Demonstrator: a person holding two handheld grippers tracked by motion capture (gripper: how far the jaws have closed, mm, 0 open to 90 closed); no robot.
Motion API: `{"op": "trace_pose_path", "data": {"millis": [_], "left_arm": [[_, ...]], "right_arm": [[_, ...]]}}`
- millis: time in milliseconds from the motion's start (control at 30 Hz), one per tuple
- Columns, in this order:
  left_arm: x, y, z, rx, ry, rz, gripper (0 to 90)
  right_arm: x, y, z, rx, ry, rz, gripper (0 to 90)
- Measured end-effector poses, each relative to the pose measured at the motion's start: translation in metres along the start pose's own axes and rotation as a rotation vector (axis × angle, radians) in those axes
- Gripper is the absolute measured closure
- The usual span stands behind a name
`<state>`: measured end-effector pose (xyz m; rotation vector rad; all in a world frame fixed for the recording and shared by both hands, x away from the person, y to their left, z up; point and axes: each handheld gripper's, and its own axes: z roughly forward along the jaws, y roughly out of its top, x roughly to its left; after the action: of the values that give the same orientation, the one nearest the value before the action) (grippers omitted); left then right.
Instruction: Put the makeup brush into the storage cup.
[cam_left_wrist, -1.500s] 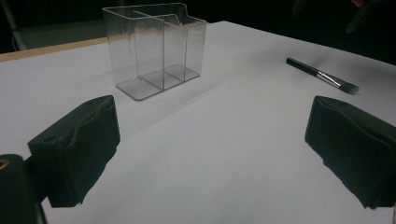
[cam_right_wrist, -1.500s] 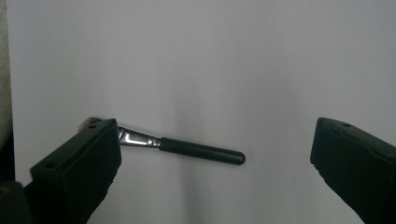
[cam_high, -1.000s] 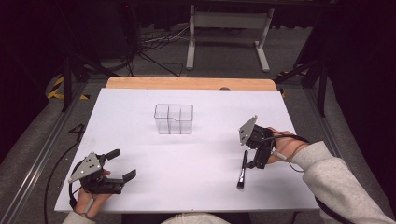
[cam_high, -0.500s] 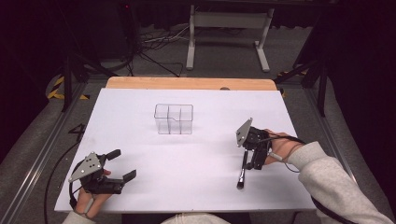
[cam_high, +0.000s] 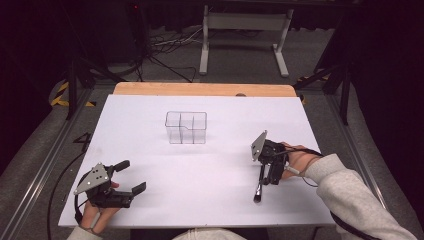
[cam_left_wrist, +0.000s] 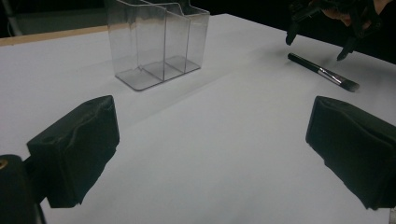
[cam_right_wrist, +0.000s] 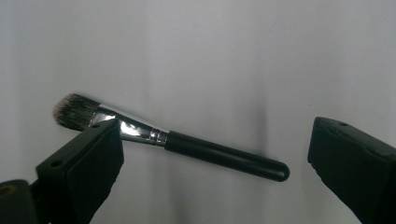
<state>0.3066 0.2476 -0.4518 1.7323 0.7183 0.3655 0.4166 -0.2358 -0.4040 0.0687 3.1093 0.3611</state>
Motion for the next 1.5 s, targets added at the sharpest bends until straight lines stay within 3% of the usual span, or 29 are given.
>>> {"op": "trace_pose_path", "data": {"millis": [600,1067,1367,1500], "left_arm": [[0.001,0.0,0.0,0.0,-0.001,-0.001,3.8],[0.001,0.0,0.0,-0.002,-0.003,-0.007,4.2],[0.001,0.0,0.0,-0.001,-0.002,-0.008,4.3],[0.001,-0.001,0.0,-0.001,-0.003,-0.01,4.3]], "right_arm": [[0.0,-0.005,0.013,0.04,0.031,0.012,4.6],[0.001,-0.007,0.018,0.066,0.037,-0.01,7.8],[0.001,-0.003,0.014,0.079,0.043,-0.045,23.9],[0.001,-0.001,0.01,0.087,0.067,-0.063,39.9]]}}
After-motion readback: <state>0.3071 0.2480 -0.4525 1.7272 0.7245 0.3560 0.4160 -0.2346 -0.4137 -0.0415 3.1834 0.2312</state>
